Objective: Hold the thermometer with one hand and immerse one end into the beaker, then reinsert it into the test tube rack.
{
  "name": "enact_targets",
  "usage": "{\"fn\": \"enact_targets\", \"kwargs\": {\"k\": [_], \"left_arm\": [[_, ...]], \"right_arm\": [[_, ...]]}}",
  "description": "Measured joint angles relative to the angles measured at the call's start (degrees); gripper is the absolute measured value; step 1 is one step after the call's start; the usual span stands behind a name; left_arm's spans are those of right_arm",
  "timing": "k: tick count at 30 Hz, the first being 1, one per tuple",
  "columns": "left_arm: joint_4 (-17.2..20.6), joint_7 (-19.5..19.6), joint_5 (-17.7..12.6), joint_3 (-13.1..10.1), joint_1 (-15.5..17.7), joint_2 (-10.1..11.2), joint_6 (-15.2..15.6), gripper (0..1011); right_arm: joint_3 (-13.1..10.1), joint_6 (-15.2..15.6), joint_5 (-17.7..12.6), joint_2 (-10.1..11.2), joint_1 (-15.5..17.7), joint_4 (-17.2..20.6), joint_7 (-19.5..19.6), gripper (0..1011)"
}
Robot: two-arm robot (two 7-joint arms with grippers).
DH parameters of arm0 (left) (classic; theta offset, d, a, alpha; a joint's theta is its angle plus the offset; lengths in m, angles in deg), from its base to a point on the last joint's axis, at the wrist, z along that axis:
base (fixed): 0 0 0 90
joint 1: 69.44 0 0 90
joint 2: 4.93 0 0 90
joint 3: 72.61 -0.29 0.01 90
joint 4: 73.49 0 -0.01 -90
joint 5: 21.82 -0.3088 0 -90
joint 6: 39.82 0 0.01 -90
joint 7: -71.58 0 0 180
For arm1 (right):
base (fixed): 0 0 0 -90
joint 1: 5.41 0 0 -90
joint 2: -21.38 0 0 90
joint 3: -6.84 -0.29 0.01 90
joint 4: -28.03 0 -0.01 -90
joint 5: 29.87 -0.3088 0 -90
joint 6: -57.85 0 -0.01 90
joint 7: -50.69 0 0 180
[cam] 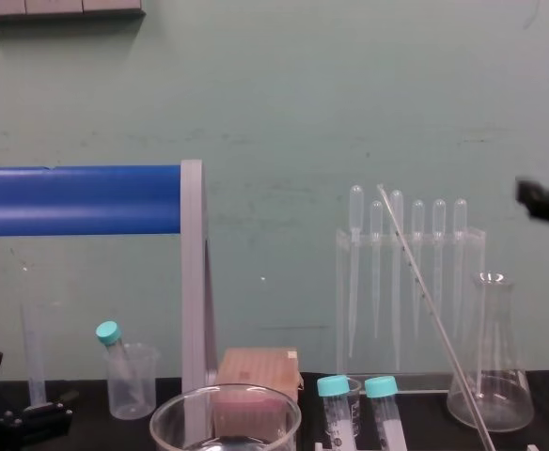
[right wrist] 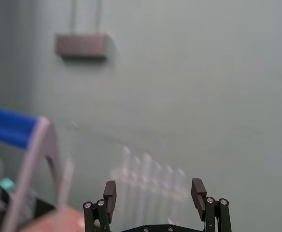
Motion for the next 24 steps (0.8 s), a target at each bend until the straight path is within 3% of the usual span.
{"fn": "enact_targets", "kwargs": {"k": [5,11,18,24], "left_arm": [[0.0,0.0,0.0,0.0,0.0,0.0,0.0,1008],[0.0,0.0,0.0,0.0,0.0,0.0,0.0,1008],[0.0,0.0,0.0,0.0,0.0,0.0,0.0,1008],[0.0,0.0,0.0,0.0,0.0,0.0,0.0,1008]], "right_arm": [[1.0,-1.2,-2.1,-2.6,-1.8,2.1,-4.3,1003],[1.9,-1.1,-3.4,-4.6,-2.6,2.6,-6.5,1003],[3.0,3.3,-4.9,-8.2,-4.3,0.9,-7.5,1003],[4.1,8.1,-4.0,-10.2,-5.7,-0.9,-6.6,1003]]}}
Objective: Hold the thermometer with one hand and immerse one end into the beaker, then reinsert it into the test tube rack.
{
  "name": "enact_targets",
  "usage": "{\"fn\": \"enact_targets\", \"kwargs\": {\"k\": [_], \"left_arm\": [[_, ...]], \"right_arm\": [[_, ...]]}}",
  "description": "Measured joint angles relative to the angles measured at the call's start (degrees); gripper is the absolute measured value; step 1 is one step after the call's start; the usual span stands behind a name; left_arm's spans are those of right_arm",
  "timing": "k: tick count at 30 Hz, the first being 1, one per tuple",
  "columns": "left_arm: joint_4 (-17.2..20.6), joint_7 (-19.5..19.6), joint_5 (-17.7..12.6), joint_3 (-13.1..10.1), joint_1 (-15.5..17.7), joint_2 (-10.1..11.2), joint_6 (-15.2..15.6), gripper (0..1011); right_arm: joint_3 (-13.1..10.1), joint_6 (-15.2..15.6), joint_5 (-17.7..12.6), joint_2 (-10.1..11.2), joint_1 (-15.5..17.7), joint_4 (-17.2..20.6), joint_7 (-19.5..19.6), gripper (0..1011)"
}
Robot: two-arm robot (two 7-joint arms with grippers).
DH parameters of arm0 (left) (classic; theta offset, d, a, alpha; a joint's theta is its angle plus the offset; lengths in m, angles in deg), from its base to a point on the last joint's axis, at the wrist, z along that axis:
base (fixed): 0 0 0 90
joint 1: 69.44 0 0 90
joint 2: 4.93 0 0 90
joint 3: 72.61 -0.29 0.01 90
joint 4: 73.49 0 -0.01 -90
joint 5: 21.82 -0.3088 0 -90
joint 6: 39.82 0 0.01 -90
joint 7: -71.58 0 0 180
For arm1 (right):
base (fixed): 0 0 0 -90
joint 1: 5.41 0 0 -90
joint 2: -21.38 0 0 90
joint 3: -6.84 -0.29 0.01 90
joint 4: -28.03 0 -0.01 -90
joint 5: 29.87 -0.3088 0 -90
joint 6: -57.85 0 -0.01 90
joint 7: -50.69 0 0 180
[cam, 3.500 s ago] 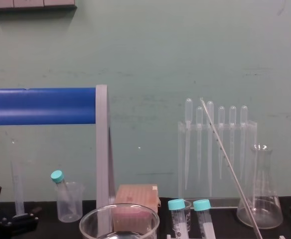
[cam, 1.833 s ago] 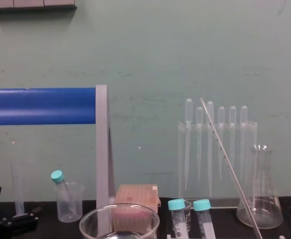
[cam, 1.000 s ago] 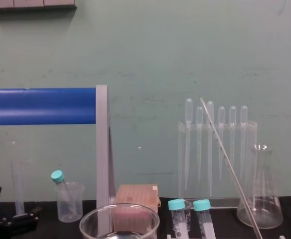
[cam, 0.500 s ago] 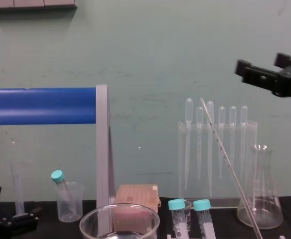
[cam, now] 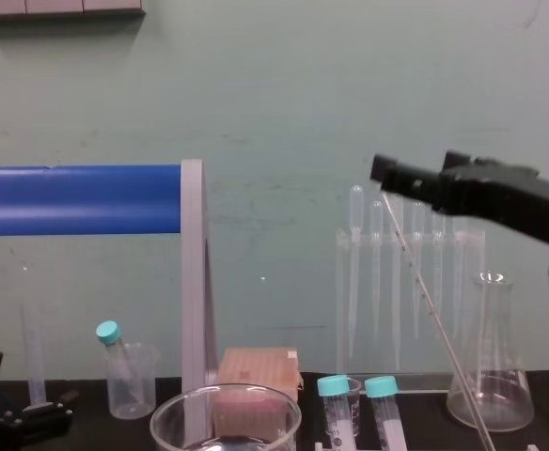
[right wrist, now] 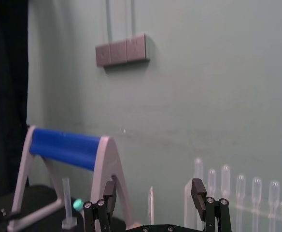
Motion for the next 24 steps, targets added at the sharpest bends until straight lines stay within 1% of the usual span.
{"fn": "enact_targets", "kwargs": {"k": [2,3,4,6,9,12,13,16,18,24], "left_arm": [[0.0,0.0,0.0,0.0,0.0,0.0,0.0,1008],[0.0,0.0,0.0,0.0,0.0,0.0,0.0,1008],[0.0,0.0,0.0,0.0,0.0,0.0,0.0,1008],[0.0,0.0,0.0,0.0,0.0,0.0,0.0,1008],[0.0,0.0,0.0,0.0,0.0,0.0,0.0,1008],[0.0,0.0,0.0,0.0,0.0,0.0,0.0,1008],[0.0,0.0,0.0,0.0,0.0,0.0,0.0,1008],[0.0,0.0,0.0,0.0,0.0,0.0,0.0,1008],[0.0,0.0,0.0,0.0,0.0,0.0,0.0,1008],[0.0,0.0,0.0,0.0,0.0,0.0,0.0,1008]], "right_arm": [[0.2,1.3,0.4,-0.3,-0.3,-0.3,0.3,1003],[0.4,2.5,0.8,-0.6,-0.5,-0.6,0.6,1003],[0.4,2.5,0.8,-0.6,-0.5,-0.6,0.6,1003],[0.7,4.8,1.5,-1.0,-1.0,-1.2,1.1,1003],[0.8,6.5,1.9,-1.3,-1.3,-1.7,1.2,1003],[1.0,9.1,2.2,-1.7,-1.9,-2.6,1.2,1003],[1.0,9.1,2.2,-1.7,-1.9,-2.6,1.2,1003],[0.9,11.1,2.3,-2.0,-2.1,-2.9,0.8,1003],[0.7,11.7,2.3,-2.1,-2.1,-2.9,0.6,1003],[-0.2,13.6,2.2,-2.2,-1.5,-2.3,-0.1,1003]]}}
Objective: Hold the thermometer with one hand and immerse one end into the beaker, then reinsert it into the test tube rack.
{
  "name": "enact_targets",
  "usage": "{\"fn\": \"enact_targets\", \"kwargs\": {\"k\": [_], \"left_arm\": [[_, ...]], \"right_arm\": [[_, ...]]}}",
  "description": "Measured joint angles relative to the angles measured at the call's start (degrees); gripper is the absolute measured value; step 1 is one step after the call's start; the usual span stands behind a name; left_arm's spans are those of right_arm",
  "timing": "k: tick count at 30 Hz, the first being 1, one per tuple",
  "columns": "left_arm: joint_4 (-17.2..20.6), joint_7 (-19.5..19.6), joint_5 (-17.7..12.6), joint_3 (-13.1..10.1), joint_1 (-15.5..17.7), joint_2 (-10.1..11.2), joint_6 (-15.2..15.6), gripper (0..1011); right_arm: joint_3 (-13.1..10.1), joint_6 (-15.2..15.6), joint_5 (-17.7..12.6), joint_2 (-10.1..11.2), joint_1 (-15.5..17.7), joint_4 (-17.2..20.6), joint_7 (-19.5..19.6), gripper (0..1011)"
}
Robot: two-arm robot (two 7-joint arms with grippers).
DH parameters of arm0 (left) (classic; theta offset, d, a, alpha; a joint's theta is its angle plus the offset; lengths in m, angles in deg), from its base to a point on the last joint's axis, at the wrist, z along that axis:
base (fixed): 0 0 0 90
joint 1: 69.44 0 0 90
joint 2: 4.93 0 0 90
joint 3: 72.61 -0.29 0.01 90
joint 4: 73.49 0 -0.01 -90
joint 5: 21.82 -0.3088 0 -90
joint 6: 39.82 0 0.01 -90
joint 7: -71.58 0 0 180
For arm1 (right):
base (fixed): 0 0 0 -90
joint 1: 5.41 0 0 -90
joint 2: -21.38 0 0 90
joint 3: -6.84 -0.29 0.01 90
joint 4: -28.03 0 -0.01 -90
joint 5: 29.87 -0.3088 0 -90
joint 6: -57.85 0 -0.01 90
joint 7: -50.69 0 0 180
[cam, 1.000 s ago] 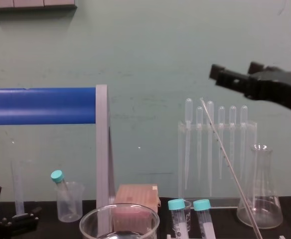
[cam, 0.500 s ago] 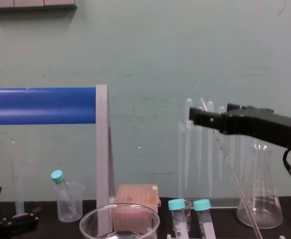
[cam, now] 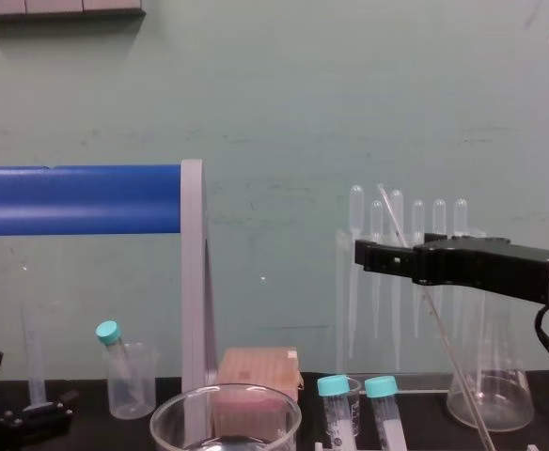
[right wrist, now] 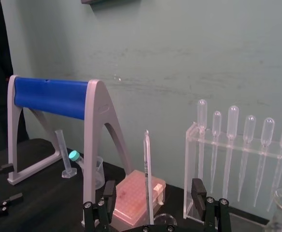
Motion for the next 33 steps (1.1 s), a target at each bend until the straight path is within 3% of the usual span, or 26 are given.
{"fn": "enact_targets", "kwargs": {"k": [17,33], "left_arm": [[0.0,0.0,0.0,0.0,0.0,0.0,0.0,1008],[0.0,0.0,0.0,0.0,0.0,0.0,0.0,1008]], "right_arm": [[-2.0,2.1,0.1,-1.4,0.2,-1.2,-3.2,1003],[-2.6,2.9,0.9,-2.0,0.3,-1.3,-3.8,1003]]}}
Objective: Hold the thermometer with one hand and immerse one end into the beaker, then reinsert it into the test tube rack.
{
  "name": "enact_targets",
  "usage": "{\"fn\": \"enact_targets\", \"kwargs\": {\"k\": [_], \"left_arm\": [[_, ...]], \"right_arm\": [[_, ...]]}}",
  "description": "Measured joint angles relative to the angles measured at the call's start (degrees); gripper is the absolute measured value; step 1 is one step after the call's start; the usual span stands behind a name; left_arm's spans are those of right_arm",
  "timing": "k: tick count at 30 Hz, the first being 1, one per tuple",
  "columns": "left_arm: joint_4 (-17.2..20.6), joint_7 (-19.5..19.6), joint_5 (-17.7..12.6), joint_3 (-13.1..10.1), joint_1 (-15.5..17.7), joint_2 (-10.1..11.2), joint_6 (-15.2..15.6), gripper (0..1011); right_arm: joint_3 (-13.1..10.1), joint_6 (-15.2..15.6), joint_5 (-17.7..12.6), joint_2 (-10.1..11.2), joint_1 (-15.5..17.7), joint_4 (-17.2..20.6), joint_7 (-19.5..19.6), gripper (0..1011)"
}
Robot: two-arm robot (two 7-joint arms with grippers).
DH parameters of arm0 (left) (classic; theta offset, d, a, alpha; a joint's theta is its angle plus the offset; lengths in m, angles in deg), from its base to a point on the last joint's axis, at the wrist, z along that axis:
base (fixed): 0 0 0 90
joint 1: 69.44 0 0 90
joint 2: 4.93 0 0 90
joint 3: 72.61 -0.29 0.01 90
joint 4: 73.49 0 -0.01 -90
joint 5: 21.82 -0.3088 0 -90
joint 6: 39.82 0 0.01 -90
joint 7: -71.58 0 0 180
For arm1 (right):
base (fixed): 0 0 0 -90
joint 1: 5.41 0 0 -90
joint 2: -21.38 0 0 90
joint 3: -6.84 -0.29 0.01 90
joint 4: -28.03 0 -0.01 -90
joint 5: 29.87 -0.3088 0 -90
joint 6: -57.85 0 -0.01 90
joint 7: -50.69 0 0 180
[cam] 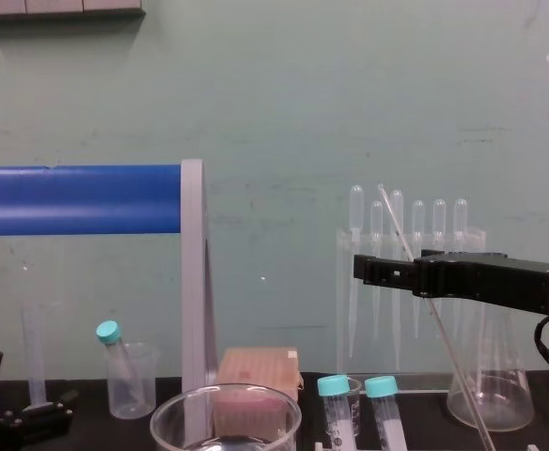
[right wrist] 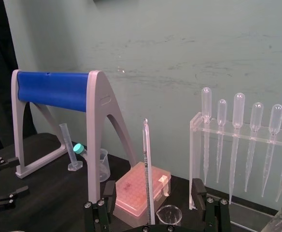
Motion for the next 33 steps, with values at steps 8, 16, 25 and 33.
{"fn": "enact_targets", "kwargs": {"k": [8,16,25,33], "left_arm": [[0.0,0.0,0.0,0.0,0.0,0.0,0.0,1008],[0.0,0.0,0.0,0.0,0.0,0.0,0.0,1008],[0.0,0.0,0.0,0.0,0.0,0.0,0.0,1008],[0.0,0.0,0.0,0.0,0.0,0.0,0.0,1008]], "right_arm": [[0.0,0.0,0.0,0.0,0.0,0.0,0.0,1003],[0.1,-0.1,-0.1,0.0,0.0,0.0,0.0,980],[0.1,-0.1,-0.1,0.1,0.0,0.0,0.0,724],[0.1,-0.1,-0.1,0.1,0.0,0.0,0.0,484]]}}
